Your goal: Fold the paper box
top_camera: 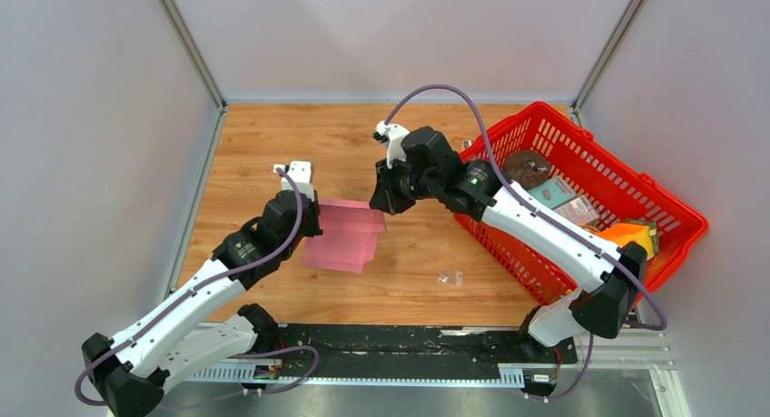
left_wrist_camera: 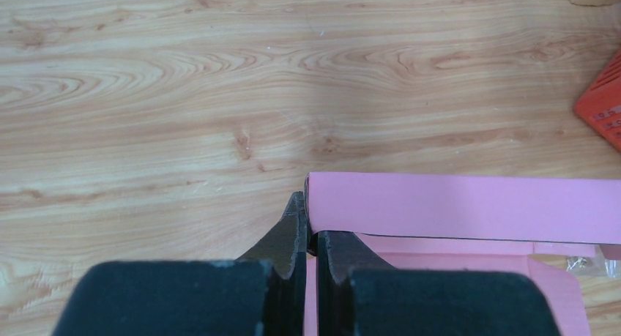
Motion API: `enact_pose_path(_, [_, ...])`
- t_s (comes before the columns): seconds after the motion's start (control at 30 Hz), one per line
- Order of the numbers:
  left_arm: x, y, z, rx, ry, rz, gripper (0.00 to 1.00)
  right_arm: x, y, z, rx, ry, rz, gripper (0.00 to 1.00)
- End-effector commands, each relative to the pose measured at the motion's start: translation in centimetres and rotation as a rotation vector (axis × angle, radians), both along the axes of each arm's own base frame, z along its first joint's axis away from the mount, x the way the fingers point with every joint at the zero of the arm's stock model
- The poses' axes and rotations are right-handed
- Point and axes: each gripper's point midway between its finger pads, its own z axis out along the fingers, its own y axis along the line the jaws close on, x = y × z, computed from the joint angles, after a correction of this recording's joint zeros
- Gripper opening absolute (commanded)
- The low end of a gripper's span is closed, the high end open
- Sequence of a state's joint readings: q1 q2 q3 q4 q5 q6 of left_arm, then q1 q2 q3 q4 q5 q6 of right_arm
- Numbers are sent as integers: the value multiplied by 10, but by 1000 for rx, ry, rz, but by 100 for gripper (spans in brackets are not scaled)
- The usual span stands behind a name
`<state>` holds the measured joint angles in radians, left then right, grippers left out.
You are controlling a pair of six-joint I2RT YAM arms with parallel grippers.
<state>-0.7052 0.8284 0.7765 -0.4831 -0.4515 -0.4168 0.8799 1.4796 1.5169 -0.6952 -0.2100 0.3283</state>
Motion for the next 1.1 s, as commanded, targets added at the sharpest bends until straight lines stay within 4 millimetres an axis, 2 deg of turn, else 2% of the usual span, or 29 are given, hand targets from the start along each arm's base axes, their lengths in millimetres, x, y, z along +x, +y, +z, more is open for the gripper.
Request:
enact_pose_path(0.0, [5, -4, 30, -82, -55, 18, 0, 4, 8, 2, 44, -2, -31, 0])
enact_pose_path(0.17, [4, -5, 33, -116, -54, 27, 0, 5, 19, 7, 163, 68, -101, 1])
enact_pose_path(0.2, [3, -6, 33, -132, -51, 34, 0, 4, 18, 3, 187, 124, -148, 1])
enact_pose_path(0.3, [2, -9, 36, -178, -55, 31, 0, 8, 17, 10, 314, 206, -233, 2])
enact_pose_path(0.33, [2, -11, 37, -190, -59, 27, 0, 14, 15, 3, 356, 223, -243, 3])
enact_pose_path(0.37, [2, -13, 36, -195, -56, 23, 0, 14, 14, 6, 380, 226, -232, 4])
enact_pose_path(0.4, [3, -13, 35, -193, -54, 25, 0, 17, 13, 3, 357, 202, -213, 11])
enact_pose_path(0.47, [3, -12, 32, -175, -46, 26, 0, 21, 5, 14, 281, 143, -194, 21])
enact_pose_path(0.5, [2, -10, 30, -155, -38, 27, 0, 23, 4, 13, 235, 109, -164, 34])
enact_pose_path(0.53, [2, -9, 29, -141, -35, 27, 0, 21, -3, 19, 158, 51, -118, 38])
enact_pose_path(0.63, [1, -1, 23, -70, -10, 36, 0, 18, -17, 8, -21, -69, -6, 48])
enact_pose_path(0.67, [1, 0, 23, -47, -8, 28, 0, 18, -18, 12, -53, -110, 9, 50])
enact_pose_path(0.7, [0, 1, 22, -31, 0, 24, 0, 9, -15, 13, -90, -156, 46, 50])
enact_pose_path(0.77, [-1, 2, 22, -9, 10, 15, 0, 11, -23, 9, -217, -310, 79, 51])
enact_pose_path(0.8, [-1, 3, 22, 10, 25, 12, 0, 4, -18, 8, -268, -386, 102, 51])
enact_pose_path(0.83, [-2, 2, 23, 16, 32, 3, 0, 13, -22, 11, -320, -464, 58, 51])
enact_pose_path(0.87, [-1, 3, 27, 20, 32, 4, 0, 13, -23, 8, -372, -520, 77, 51])
enact_pose_path(0.9, [-3, 4, 23, 41, 56, 2, 0, 12, -23, 10, -411, -573, 54, 50])
enact_pose_path(1.07, [-6, 3, 22, 66, 98, -16, 0, 12, -12, 10, -479, -680, 60, 44])
